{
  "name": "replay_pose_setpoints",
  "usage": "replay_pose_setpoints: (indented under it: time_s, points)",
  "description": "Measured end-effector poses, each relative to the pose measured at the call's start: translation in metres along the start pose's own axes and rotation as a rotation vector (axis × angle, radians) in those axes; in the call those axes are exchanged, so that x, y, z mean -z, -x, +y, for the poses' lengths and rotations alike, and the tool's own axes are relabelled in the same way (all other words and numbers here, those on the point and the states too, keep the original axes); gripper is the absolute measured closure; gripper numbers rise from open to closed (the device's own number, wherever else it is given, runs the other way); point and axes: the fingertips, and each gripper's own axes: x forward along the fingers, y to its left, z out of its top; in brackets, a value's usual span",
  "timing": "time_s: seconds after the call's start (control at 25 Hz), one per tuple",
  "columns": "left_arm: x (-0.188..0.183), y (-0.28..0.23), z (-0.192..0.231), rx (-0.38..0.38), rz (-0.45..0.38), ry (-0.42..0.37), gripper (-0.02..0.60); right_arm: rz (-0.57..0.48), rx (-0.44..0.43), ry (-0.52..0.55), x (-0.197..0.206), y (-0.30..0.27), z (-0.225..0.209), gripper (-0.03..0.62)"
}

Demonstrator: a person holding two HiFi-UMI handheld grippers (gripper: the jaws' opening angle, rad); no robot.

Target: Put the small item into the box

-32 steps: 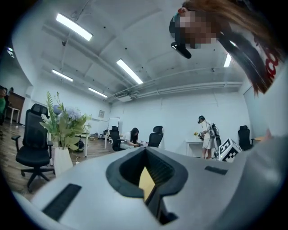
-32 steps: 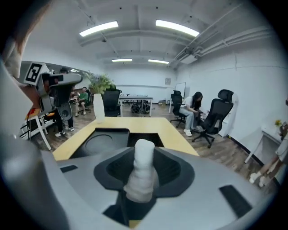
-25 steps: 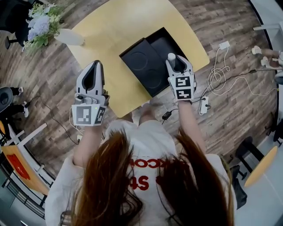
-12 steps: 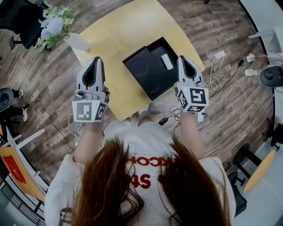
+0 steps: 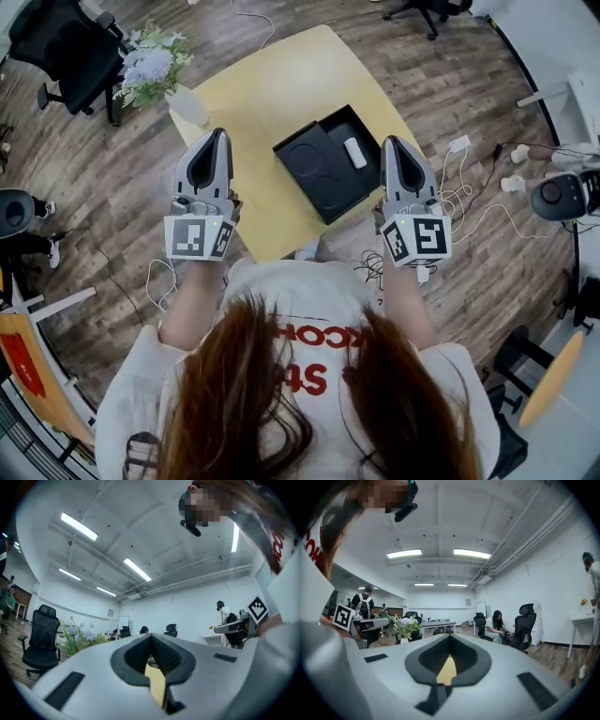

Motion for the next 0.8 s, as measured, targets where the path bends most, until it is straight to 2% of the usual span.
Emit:
replay_pose_setpoints:
  time_s: [0.44,0.8]
  points:
    - [-0.008,0.011,0.002,-0.001,-0.026,0.001,0.584,-0.066,-0.022,0.013,-0.025,0.002,0.017,0.589]
    - [-0.011,0.014,0.006,0.001,-0.036,0.002,0.584,-0.073,-0.021,0.023,-0.032,0.0,0.023,0.589]
